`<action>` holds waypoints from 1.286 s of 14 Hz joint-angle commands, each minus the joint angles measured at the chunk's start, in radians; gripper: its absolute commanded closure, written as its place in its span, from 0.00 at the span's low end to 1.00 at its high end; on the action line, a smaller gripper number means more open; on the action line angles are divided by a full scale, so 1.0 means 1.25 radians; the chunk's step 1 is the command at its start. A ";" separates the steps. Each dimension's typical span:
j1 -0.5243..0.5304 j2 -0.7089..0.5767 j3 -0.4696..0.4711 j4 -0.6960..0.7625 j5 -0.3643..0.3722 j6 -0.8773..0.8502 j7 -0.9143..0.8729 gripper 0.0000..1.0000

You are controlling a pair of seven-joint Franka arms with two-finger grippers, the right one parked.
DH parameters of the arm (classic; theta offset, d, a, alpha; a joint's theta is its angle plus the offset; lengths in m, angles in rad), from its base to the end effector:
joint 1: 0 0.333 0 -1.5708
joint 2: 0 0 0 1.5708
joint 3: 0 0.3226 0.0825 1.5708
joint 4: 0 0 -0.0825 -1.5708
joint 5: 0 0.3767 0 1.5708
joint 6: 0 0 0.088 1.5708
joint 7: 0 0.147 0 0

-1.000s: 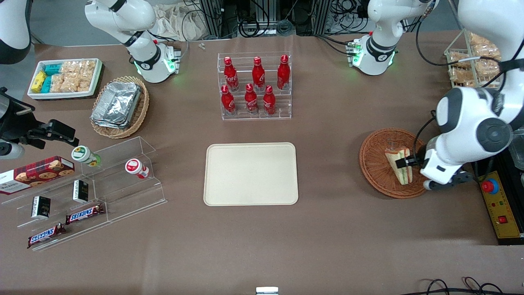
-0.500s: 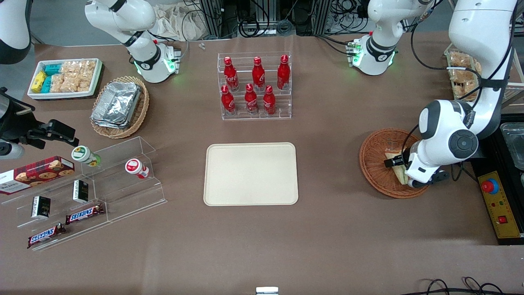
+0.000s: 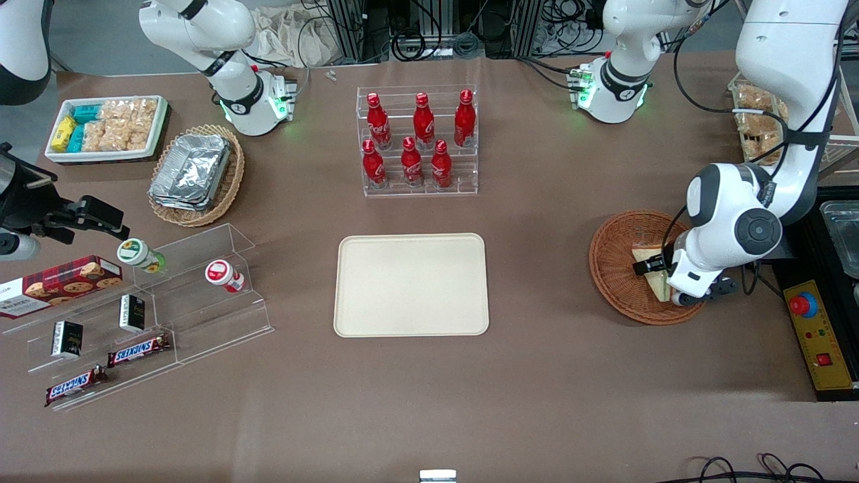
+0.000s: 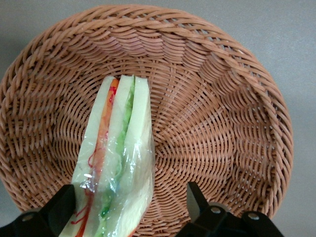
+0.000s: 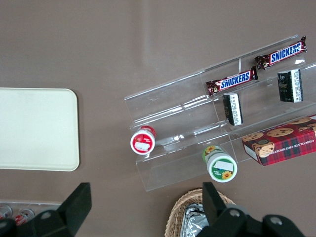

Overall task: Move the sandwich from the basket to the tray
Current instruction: 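Close the left gripper on the upright wrapped sandwich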

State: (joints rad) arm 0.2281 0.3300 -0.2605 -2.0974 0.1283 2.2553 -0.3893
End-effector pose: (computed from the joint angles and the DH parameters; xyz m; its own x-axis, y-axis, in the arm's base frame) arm 0.5546 -0.0119 0.2268 0.9512 0.2726 -0.1447 0.2663 -0.9619 -0.0613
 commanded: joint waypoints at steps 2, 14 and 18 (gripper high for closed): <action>0.003 -0.016 -0.003 0.001 0.033 0.007 -0.009 0.01; 0.004 -0.001 -0.004 -0.019 0.062 0.027 -0.051 0.02; 0.003 0.017 -0.003 -0.013 0.063 0.024 -0.051 0.50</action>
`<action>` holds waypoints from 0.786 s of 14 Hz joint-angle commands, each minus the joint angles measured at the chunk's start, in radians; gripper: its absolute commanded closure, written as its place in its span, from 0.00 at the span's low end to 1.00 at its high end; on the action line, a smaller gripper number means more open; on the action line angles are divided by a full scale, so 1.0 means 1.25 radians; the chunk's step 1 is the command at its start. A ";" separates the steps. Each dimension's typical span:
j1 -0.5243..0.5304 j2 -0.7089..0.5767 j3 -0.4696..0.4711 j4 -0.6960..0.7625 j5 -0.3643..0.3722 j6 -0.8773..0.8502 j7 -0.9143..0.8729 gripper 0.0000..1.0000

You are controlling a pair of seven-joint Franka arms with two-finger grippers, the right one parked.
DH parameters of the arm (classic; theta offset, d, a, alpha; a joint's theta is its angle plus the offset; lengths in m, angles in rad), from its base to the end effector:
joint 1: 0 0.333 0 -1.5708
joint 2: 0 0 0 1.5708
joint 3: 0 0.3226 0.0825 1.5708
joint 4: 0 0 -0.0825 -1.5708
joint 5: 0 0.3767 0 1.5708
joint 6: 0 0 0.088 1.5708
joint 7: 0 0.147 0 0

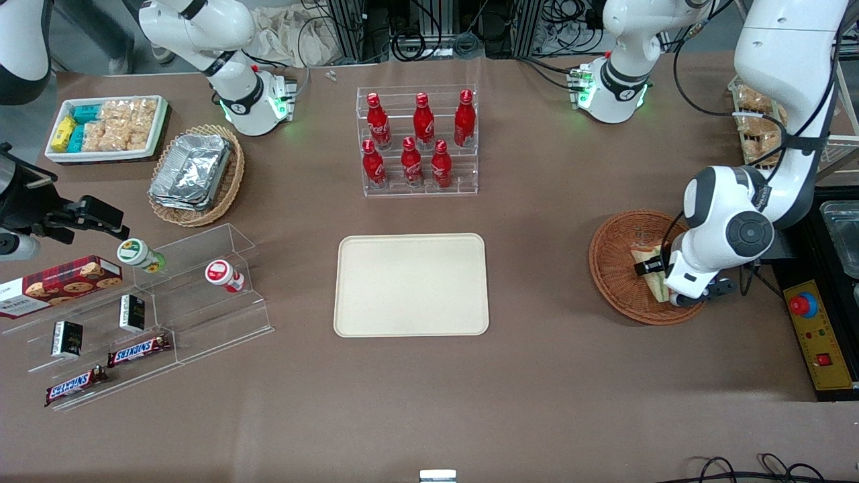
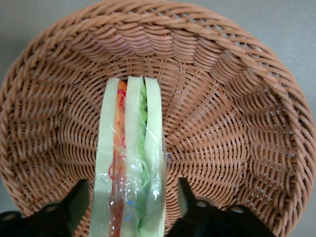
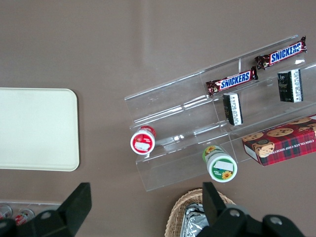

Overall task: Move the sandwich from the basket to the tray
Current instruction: 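Close the left gripper on the upright wrapped sandwich, then lift the sandwich out of the basket and carry it toward the cream tray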

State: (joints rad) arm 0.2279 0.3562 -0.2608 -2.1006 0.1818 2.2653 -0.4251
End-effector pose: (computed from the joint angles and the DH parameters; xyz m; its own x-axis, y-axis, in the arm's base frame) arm 0.5524 -0.0101 0.2122 0.9509 0.2717 -0.1483 0.2595 -0.9609 -0.0968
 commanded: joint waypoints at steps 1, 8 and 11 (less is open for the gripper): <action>0.003 -0.010 -0.002 -0.011 0.020 0.011 -0.019 0.62; -0.003 -0.092 -0.012 0.132 0.001 -0.237 -0.008 1.00; -0.004 -0.079 -0.054 0.346 -0.062 -0.463 0.048 1.00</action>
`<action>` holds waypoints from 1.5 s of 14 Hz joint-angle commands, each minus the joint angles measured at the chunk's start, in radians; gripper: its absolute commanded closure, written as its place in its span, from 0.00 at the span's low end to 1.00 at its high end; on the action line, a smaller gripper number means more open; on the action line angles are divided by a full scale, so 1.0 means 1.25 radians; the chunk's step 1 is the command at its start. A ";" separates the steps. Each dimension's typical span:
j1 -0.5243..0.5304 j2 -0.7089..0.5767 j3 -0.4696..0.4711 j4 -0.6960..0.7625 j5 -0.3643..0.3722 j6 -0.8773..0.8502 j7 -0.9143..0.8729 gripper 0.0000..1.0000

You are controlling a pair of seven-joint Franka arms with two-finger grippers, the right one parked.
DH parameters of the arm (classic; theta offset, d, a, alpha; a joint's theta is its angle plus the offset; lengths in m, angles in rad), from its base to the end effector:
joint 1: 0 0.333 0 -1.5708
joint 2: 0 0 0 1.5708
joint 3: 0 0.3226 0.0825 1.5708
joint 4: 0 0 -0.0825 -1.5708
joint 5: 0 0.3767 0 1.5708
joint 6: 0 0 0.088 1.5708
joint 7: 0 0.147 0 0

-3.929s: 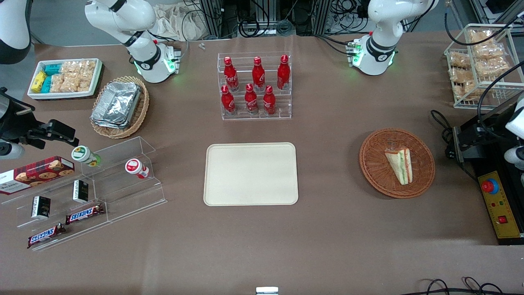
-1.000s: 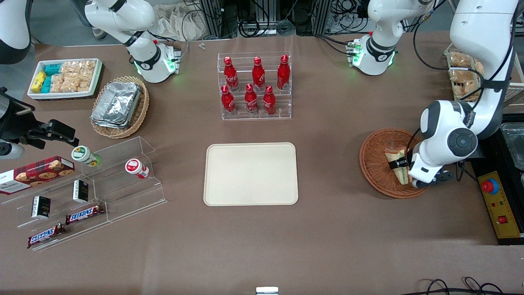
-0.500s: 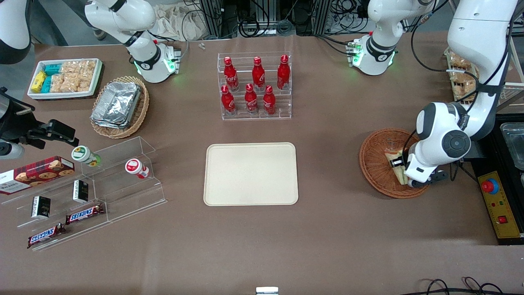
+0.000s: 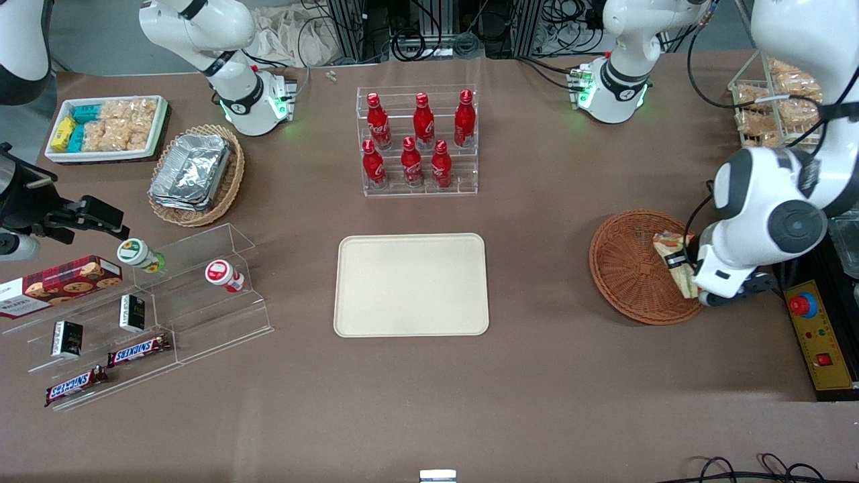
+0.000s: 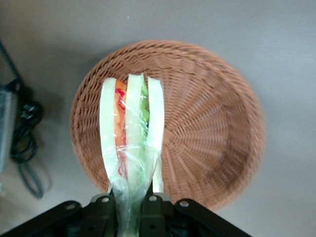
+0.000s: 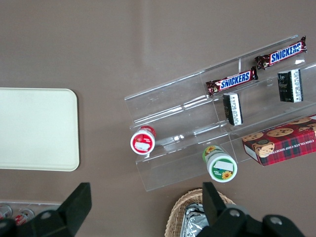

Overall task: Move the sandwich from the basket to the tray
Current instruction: 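Lift the sandwich out of the basket and carry it toward the cream tray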

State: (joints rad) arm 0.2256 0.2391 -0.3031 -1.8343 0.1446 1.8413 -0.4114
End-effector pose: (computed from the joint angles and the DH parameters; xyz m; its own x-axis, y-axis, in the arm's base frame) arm 0.5785 -0.0211 0.3603 0.9421 0.2841 -0.1780 0.2616 -0.9550 -0.1396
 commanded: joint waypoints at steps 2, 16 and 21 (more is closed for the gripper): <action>-0.004 0.026 -0.032 0.240 -0.090 -0.203 0.090 1.00; -0.288 0.187 -0.140 0.329 -0.029 -0.090 -0.138 0.98; -0.384 0.321 -0.137 0.387 0.017 0.014 -0.162 1.00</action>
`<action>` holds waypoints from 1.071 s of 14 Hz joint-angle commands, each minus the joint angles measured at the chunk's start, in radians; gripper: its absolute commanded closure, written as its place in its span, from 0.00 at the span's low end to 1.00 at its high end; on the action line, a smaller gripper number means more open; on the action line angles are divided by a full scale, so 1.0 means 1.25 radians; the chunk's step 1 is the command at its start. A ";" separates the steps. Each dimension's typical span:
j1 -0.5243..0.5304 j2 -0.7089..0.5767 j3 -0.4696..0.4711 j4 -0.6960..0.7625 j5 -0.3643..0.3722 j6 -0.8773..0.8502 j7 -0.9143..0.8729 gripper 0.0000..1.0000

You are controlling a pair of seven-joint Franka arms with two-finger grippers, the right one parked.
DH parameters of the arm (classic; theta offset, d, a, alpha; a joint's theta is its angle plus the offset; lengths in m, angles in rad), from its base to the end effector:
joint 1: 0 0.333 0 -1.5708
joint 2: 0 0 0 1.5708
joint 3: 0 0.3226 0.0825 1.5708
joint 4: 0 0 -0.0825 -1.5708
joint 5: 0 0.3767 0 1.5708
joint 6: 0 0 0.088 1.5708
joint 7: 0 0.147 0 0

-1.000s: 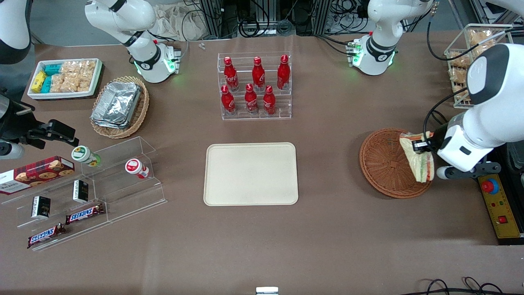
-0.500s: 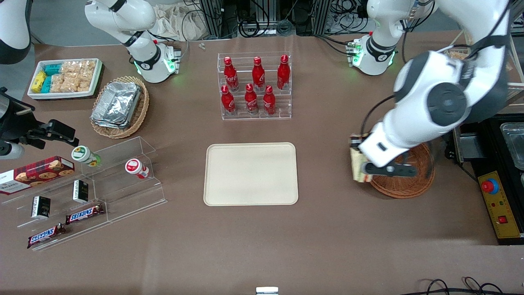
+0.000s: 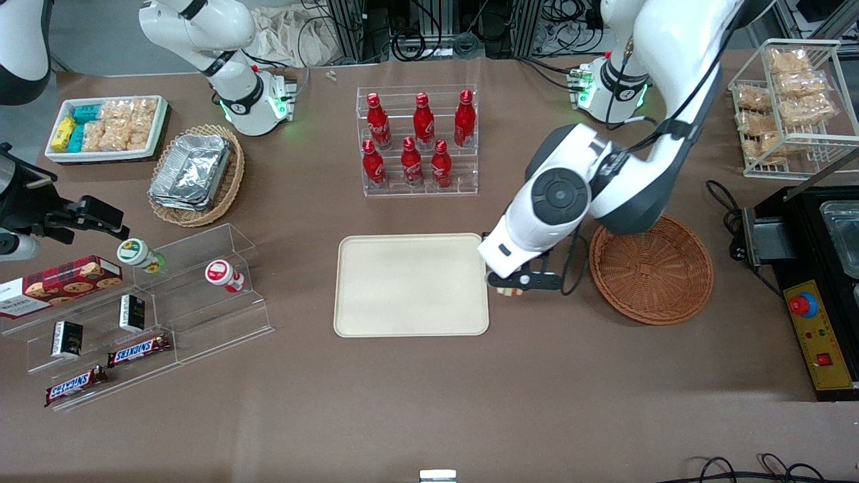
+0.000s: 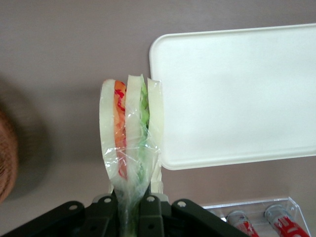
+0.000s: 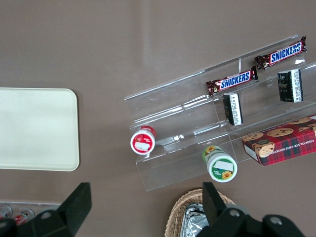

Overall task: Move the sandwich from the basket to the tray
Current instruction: 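Lift the sandwich out of the basket and carry it toward the cream tray, then lower the sandwich onto the cream tray and open the left gripper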

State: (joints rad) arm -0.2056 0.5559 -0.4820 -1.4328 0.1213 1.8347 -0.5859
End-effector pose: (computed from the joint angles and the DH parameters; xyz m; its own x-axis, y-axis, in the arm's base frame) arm 0.5663 -0.3810 0.3596 0.9844 -0.0911 -0.1504 -0.0829 -0.9947 0.0601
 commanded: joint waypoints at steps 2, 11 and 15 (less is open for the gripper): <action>-0.054 0.118 0.006 0.066 0.054 0.081 -0.037 1.00; -0.077 0.240 0.008 0.066 0.130 0.222 -0.039 0.92; -0.075 0.225 0.009 0.061 0.134 0.216 -0.054 0.00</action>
State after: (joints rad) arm -0.2851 0.8439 -0.4792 -1.3785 0.2626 2.1170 -0.6170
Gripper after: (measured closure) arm 0.599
